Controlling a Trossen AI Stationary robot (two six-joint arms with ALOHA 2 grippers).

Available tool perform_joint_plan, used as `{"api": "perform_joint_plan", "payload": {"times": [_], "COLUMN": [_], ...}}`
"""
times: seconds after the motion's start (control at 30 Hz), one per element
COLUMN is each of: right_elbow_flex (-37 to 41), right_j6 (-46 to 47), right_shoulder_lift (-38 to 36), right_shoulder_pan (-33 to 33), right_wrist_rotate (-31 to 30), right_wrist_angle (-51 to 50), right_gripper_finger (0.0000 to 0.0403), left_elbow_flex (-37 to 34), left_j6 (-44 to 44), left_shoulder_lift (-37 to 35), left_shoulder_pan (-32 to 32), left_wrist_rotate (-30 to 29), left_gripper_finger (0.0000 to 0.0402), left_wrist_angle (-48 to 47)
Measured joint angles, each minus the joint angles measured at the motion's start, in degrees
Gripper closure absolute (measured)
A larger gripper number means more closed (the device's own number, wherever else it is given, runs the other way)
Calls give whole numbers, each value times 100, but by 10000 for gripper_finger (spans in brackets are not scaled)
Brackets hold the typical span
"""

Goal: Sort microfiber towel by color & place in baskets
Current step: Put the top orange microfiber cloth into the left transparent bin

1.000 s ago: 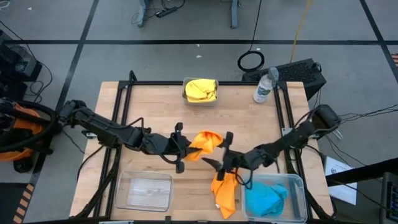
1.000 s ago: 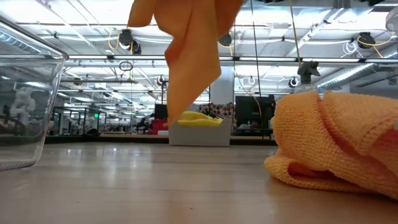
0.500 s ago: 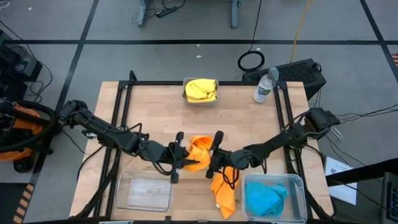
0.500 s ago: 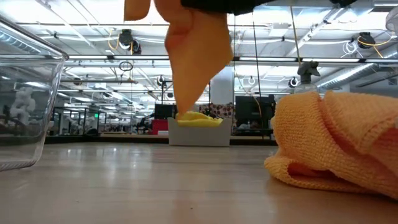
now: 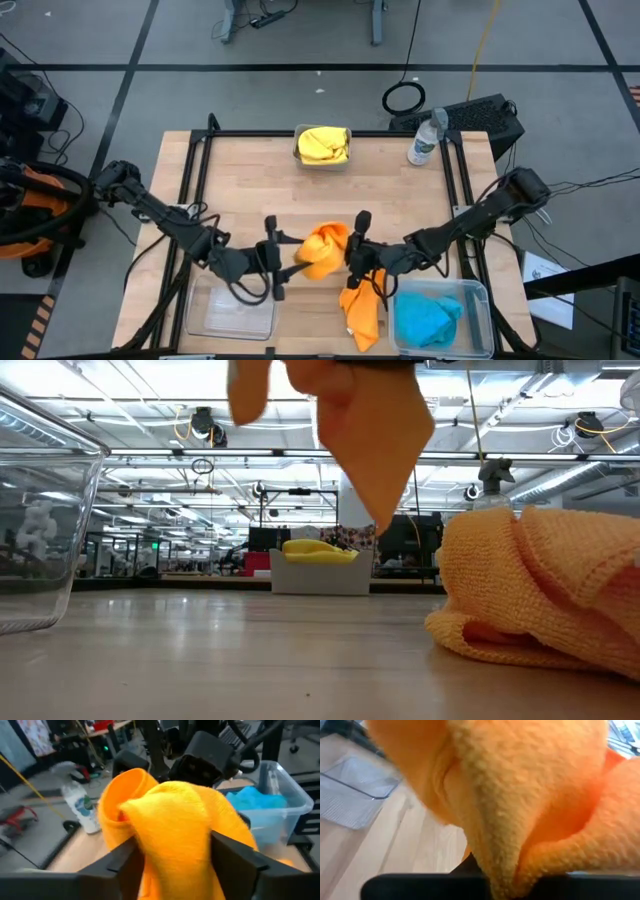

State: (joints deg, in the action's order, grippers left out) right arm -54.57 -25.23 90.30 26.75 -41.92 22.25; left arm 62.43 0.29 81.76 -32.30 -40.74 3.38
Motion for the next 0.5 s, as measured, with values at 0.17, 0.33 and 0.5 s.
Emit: {"api": "perform_joint_plan", "payload": {"times": [0.17,0.33,0.5], "right_elbow_flex": [0,-1,0], "right_j6": [-480,-379,141], "right_shoulder_lift": [-290,-472,-431], "right_shoulder_pan": [-20,-30,217], "right_wrist_rotate": [12,10,407], "right_wrist_angle": [-217,-742,-1265], "right_gripper_finger": [398,398,400], "left_elbow_flex": [0,0,2], "left_j6": [293,305,-42], "left_shoulder_lift": [0,31,31], "left_shoulder_pan": [-196,-408,-606], "left_wrist_rotate": [-94,-437,-800], "left_gripper_finger": [154,153,153], "left_wrist_angle": [-5,-19,-286]}}
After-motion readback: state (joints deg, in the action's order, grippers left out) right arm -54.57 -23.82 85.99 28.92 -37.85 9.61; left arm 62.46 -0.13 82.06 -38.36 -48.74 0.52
